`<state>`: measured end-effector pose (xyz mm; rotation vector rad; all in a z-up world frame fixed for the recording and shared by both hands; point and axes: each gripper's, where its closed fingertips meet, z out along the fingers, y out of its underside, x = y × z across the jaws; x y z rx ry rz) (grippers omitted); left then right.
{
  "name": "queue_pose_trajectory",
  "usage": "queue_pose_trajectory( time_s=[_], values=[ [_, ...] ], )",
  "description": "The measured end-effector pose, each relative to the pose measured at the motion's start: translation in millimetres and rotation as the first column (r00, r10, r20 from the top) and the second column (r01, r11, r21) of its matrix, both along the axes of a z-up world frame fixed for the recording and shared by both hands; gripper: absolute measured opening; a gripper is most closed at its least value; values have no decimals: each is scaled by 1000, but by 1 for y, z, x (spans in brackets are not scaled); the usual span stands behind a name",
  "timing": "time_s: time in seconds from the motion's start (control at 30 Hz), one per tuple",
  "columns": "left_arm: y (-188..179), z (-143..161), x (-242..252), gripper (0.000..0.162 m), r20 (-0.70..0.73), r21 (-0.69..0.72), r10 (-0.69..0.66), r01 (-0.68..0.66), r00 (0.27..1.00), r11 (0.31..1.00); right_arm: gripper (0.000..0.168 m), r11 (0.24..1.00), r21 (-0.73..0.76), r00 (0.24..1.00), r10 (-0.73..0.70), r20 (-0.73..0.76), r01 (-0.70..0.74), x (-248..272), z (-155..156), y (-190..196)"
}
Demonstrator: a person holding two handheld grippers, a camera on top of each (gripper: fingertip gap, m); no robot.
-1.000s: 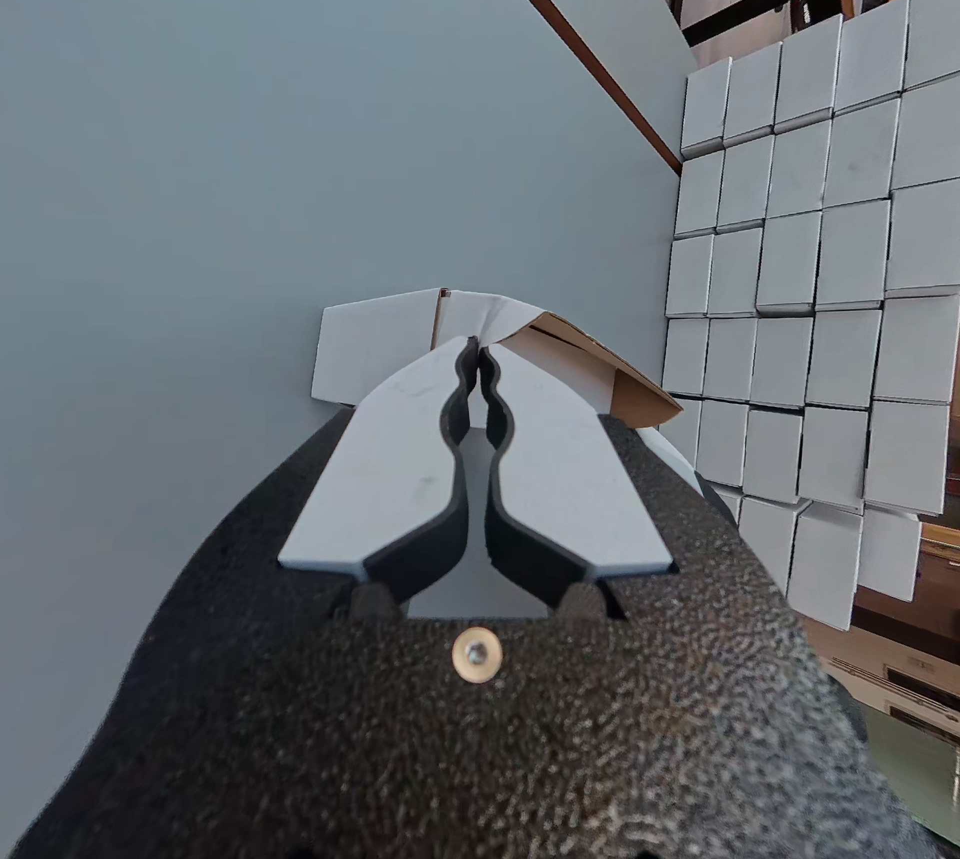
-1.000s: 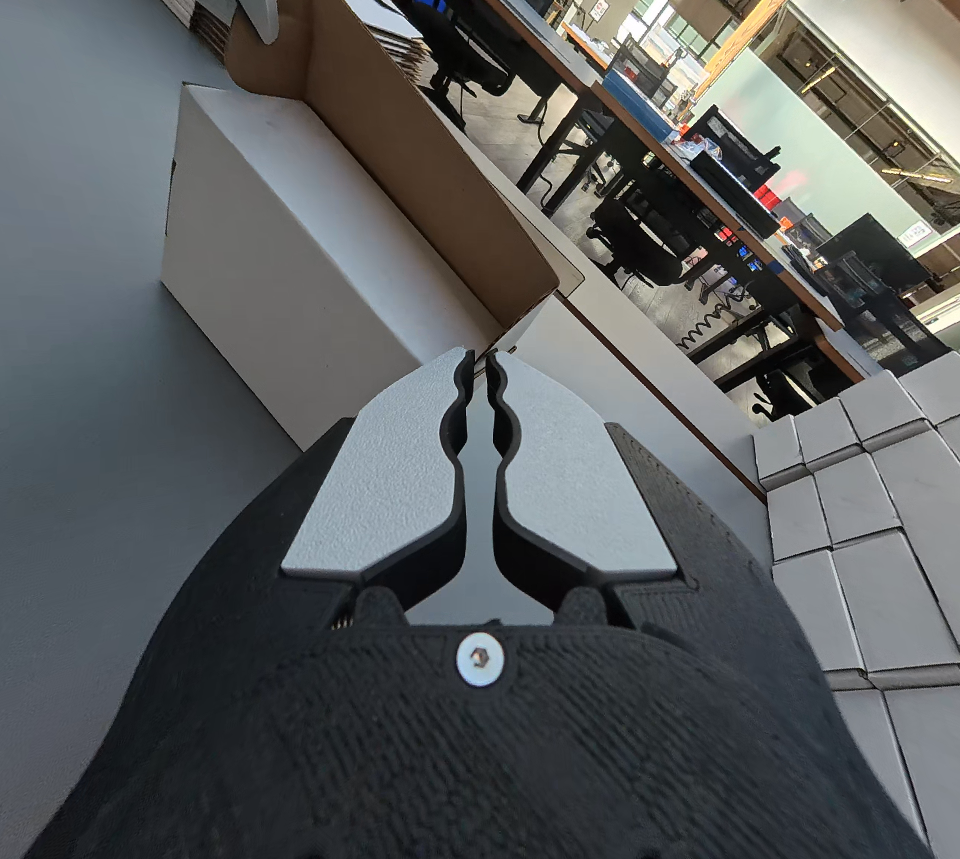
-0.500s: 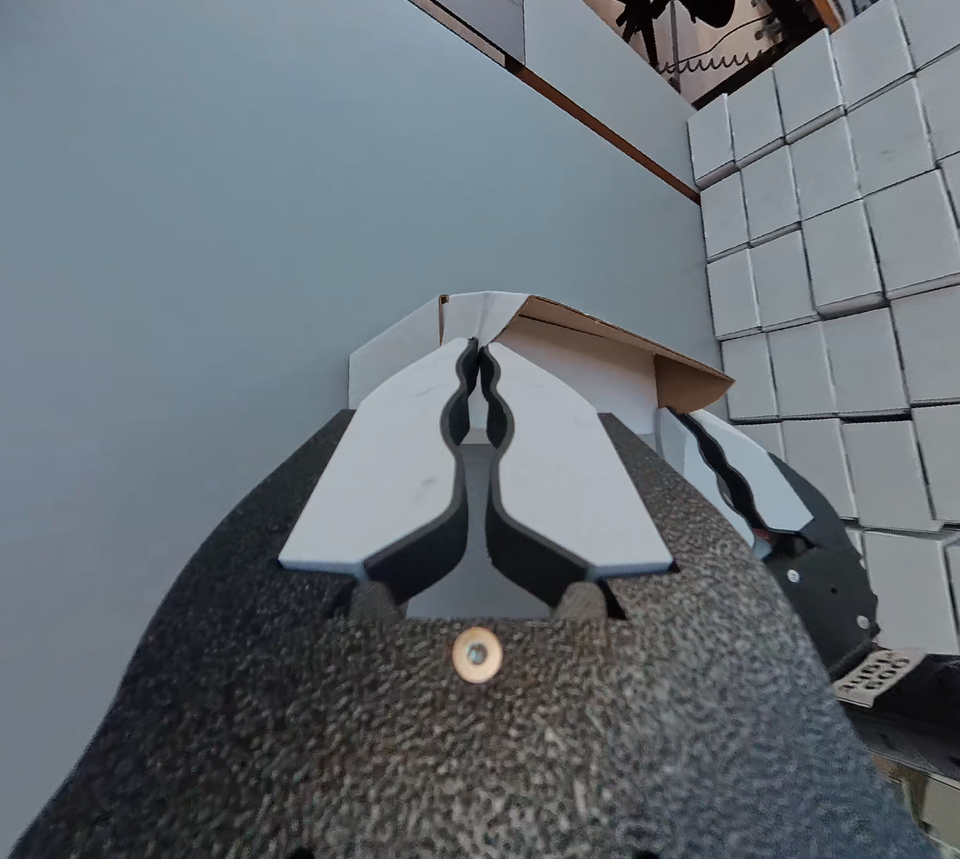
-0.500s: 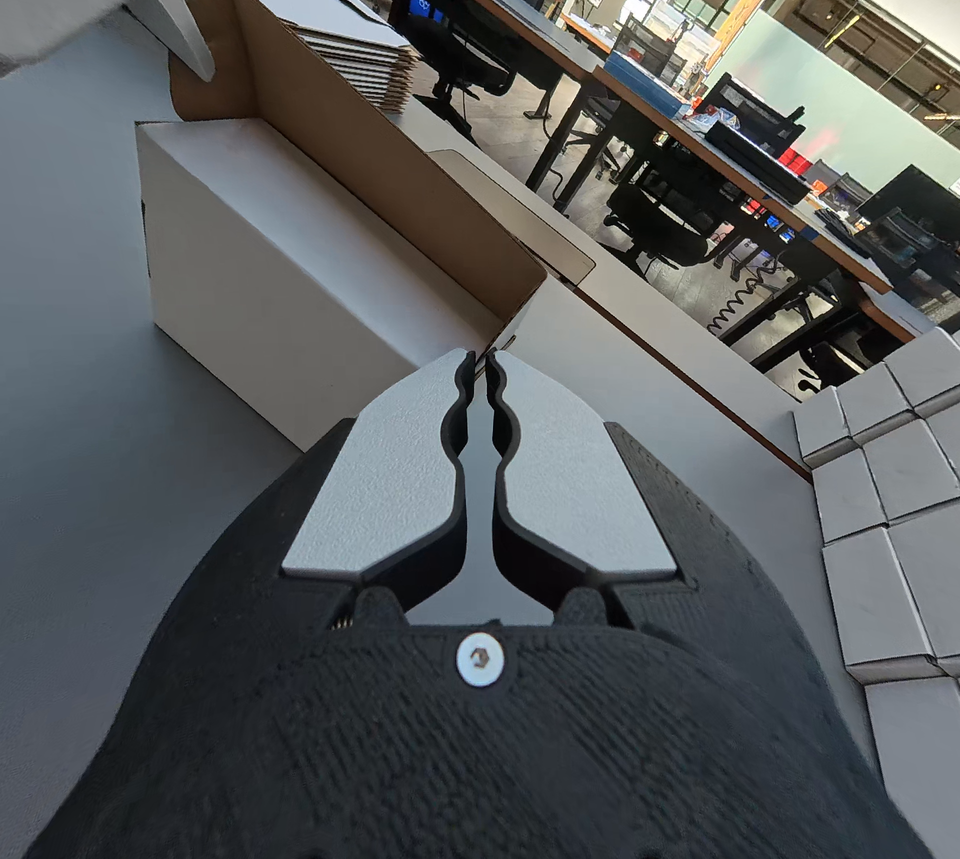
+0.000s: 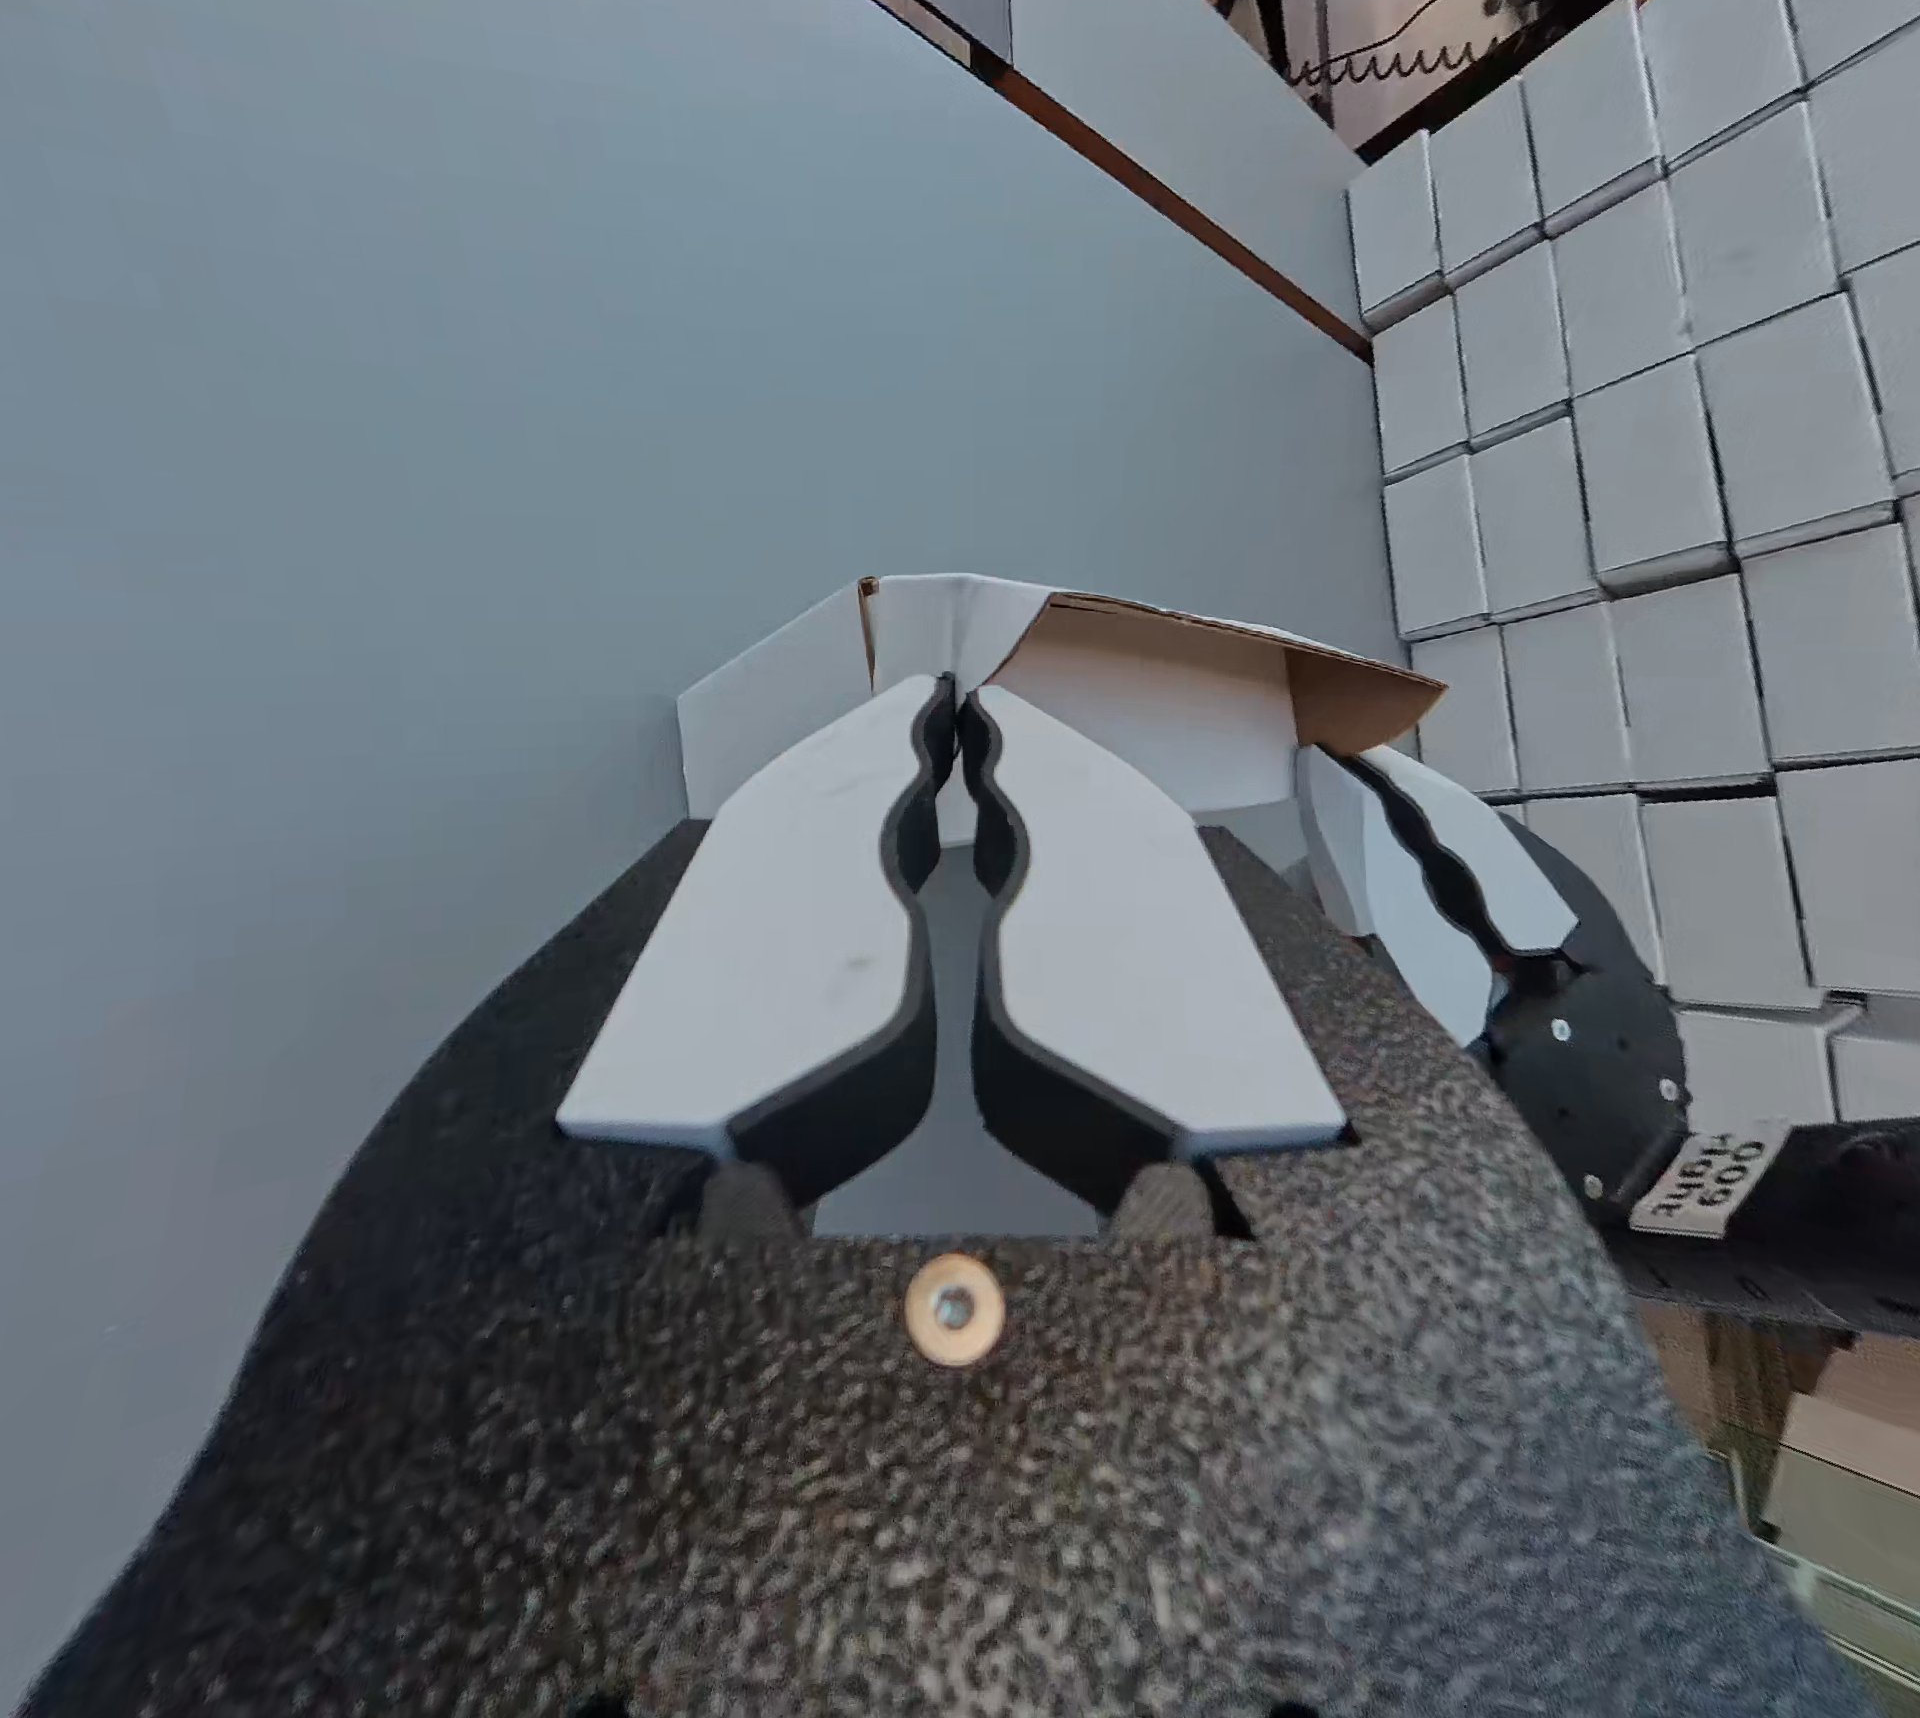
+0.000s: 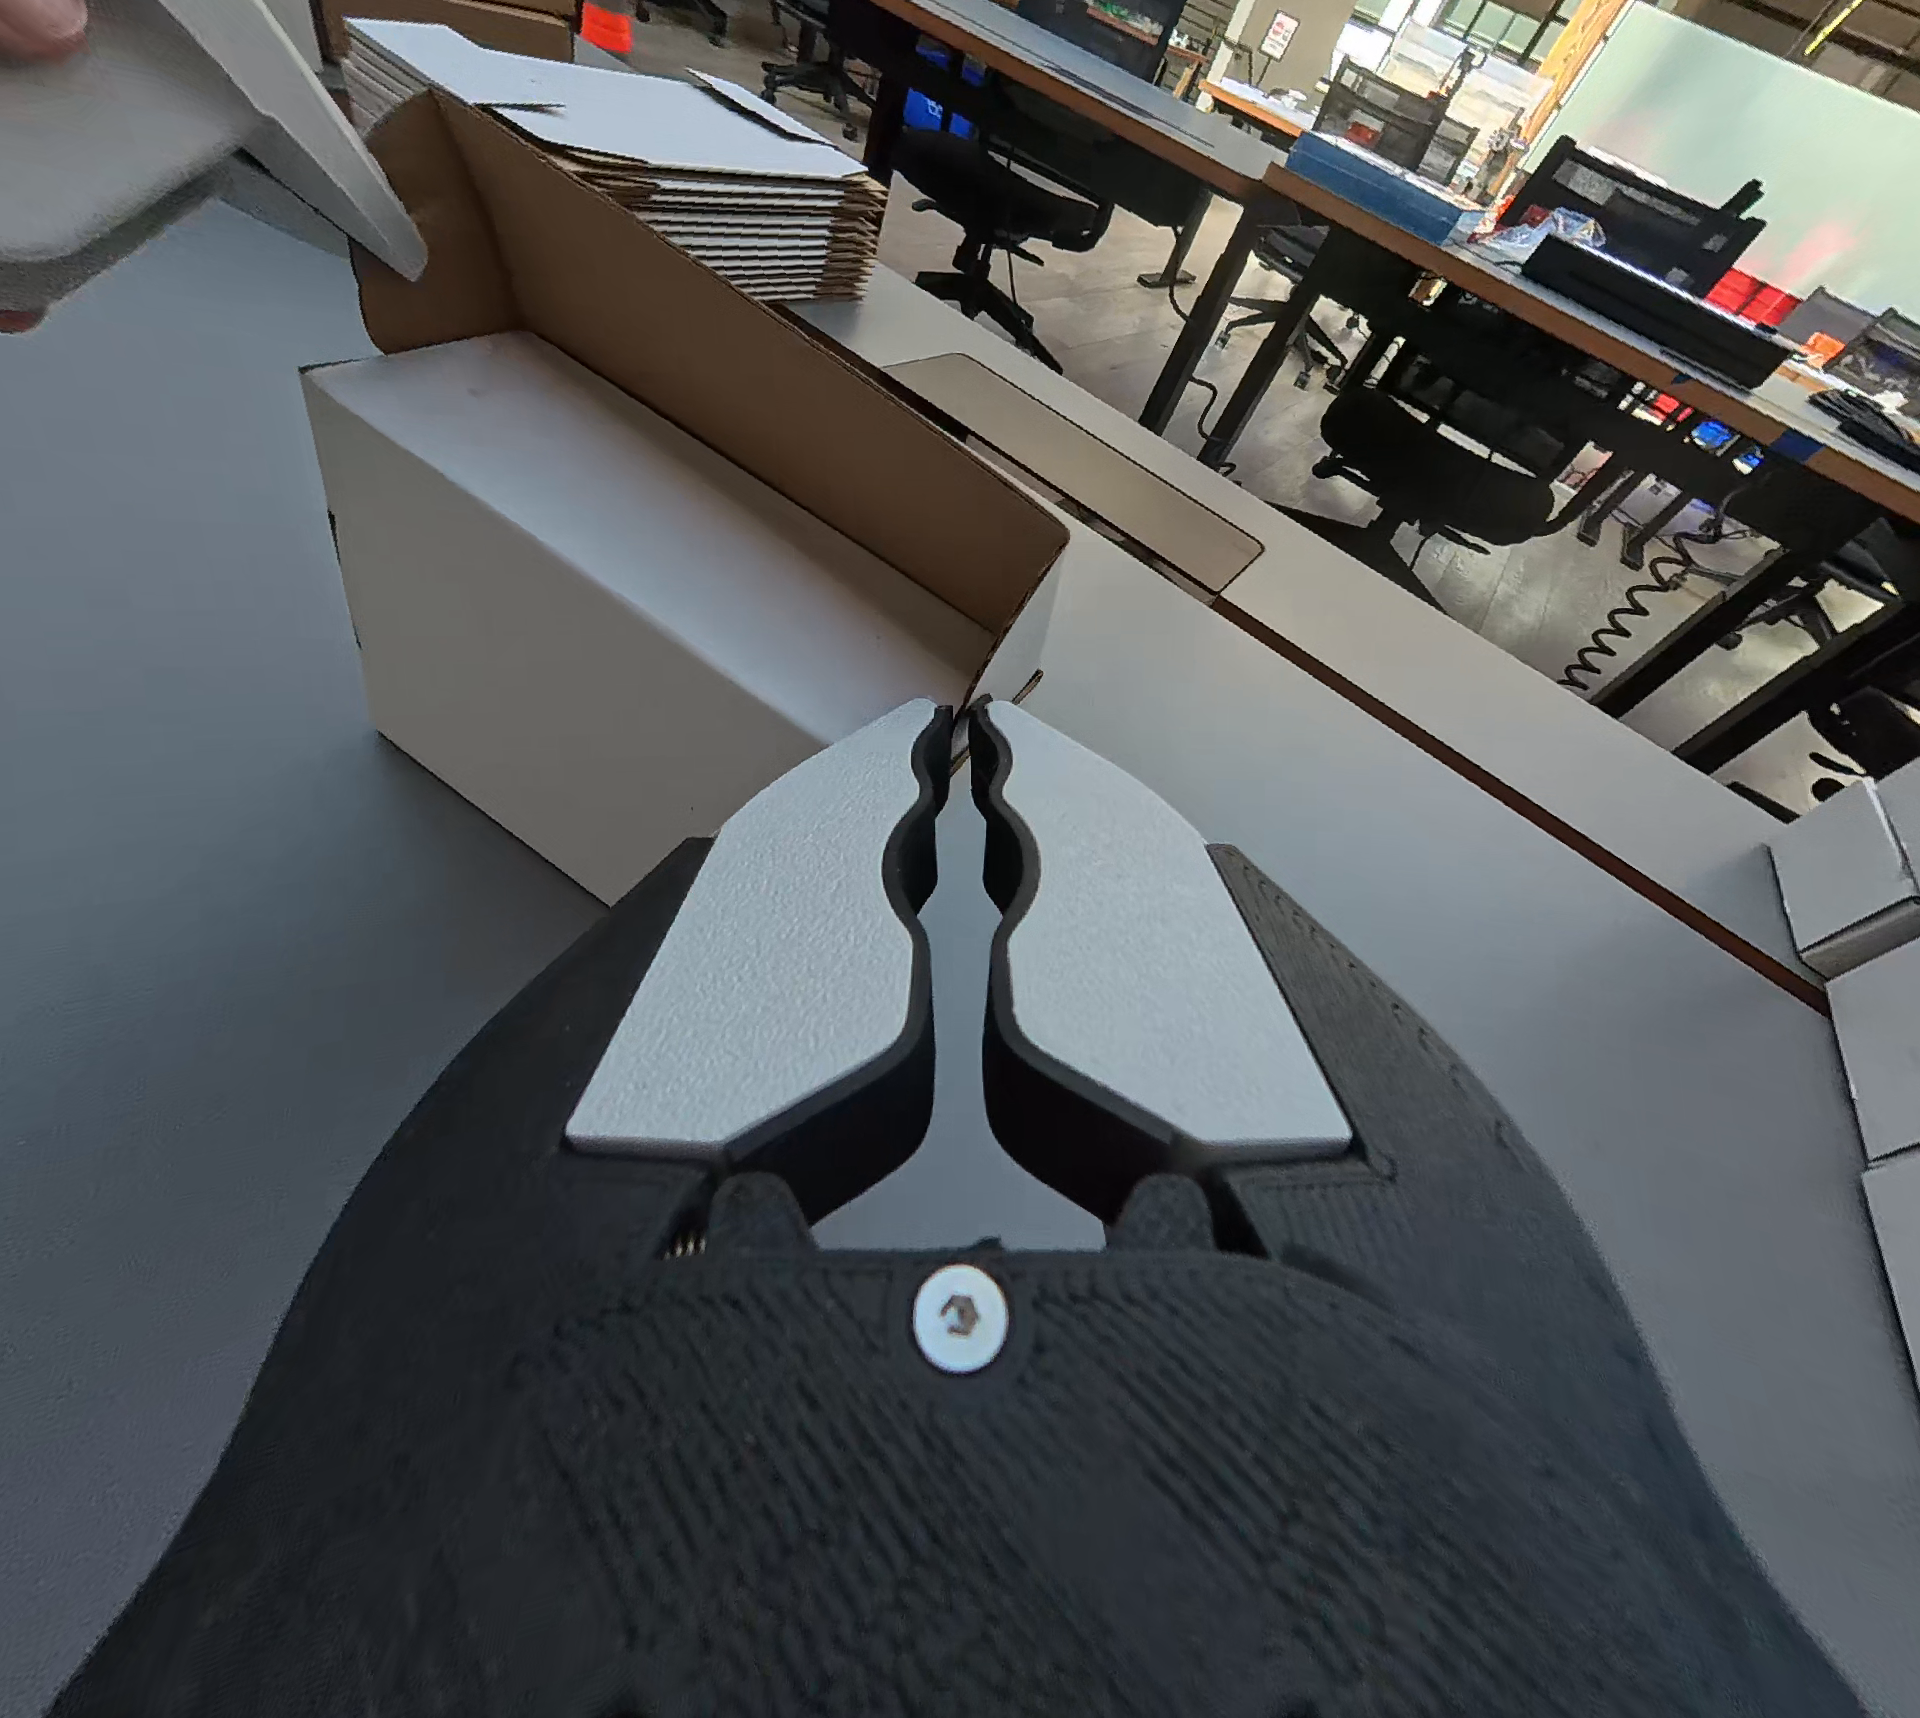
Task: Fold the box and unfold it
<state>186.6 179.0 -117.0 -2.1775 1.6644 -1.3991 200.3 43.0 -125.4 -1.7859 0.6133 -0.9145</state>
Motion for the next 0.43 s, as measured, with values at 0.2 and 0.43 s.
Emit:
queue_pose_trajectory(
  time_s=[0.2, 0.43],
  values=[
    [1, 0, 1, 1, -54, 55, -21, 24, 998, 998, 3, 998, -64, 999, 16, 41, -13, 4, 0, 2],
    [2, -1, -2, 1, -74, 47, -63, 66, 995, 997, 3, 996, -60, 997, 62, 41, -59, 4, 0, 2]
  ],
)
